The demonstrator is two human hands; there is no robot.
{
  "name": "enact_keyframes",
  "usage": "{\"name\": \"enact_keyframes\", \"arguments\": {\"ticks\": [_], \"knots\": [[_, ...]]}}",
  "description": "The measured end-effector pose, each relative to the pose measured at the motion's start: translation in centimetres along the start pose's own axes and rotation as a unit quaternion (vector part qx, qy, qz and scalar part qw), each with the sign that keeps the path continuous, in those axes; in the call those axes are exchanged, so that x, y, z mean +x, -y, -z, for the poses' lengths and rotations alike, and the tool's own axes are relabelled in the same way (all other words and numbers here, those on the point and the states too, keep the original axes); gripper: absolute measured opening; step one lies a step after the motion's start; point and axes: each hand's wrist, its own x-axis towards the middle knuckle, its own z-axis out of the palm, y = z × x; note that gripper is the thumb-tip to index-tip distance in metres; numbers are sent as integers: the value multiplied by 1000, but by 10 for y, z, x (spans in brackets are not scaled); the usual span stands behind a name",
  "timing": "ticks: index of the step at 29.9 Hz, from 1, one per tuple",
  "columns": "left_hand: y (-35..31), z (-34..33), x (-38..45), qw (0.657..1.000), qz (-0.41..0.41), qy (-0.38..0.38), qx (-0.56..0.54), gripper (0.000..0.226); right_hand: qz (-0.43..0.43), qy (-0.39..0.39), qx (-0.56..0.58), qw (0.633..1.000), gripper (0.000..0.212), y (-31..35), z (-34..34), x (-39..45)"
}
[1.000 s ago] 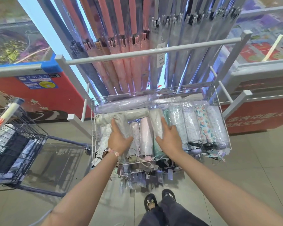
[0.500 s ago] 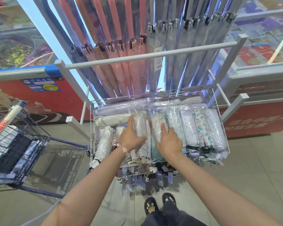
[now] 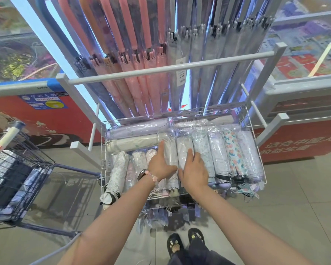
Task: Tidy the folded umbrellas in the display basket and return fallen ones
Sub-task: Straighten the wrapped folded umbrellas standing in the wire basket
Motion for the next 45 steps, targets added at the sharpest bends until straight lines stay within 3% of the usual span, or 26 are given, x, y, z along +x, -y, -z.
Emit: {"name": "enact_keyframes", "arguments": {"ticks": [7, 11, 16, 21, 24, 28, 32, 34, 37, 41, 45], "knots": [[-5, -1, 10, 998, -25, 27, 48, 105, 10, 32, -40, 999, 85, -2, 3, -9], [-5, -4, 16, 996, -22, 47, 69, 111, 42, -21, -109, 993, 66, -4, 15, -2], [0, -1, 17, 995, -35, 79, 52, 120, 52, 11, -78, 995, 56, -5, 20, 9], [18, 9, 13, 994, -38, 76, -70, 94, 46, 11, -14, 999, 56, -4, 25, 12], [23, 11, 6, 988, -45, 45, -140, 87, 107, -7, 9, 994, 68, -4, 24, 12], [26, 12, 1, 992, -67, 7, -106, 78, 235, -2, 3, 972, 60, -1, 21, 12], [32, 10, -2, 991, -64, -30, -116, 59, 227, 47, -32, 972, 53, -1, 15, 11], [41, 14, -3, 989, -46, -117, -71, 50, 226, 45, -44, 972, 60, 0, 12, 11], [60, 30, -2, 972, 9, -216, 94, 46, 229, 58, -73, 969, 71, 0, 10, 11], [77, 50, -4, 953, 120, -175, 218, 44, 221, 42, -55, 973, 67, -1, 6, 13], [103, 64, 3, 957, 168, -89, 219, 71, 211, 34, -37, 976, 65, 1, -1, 11]]}}
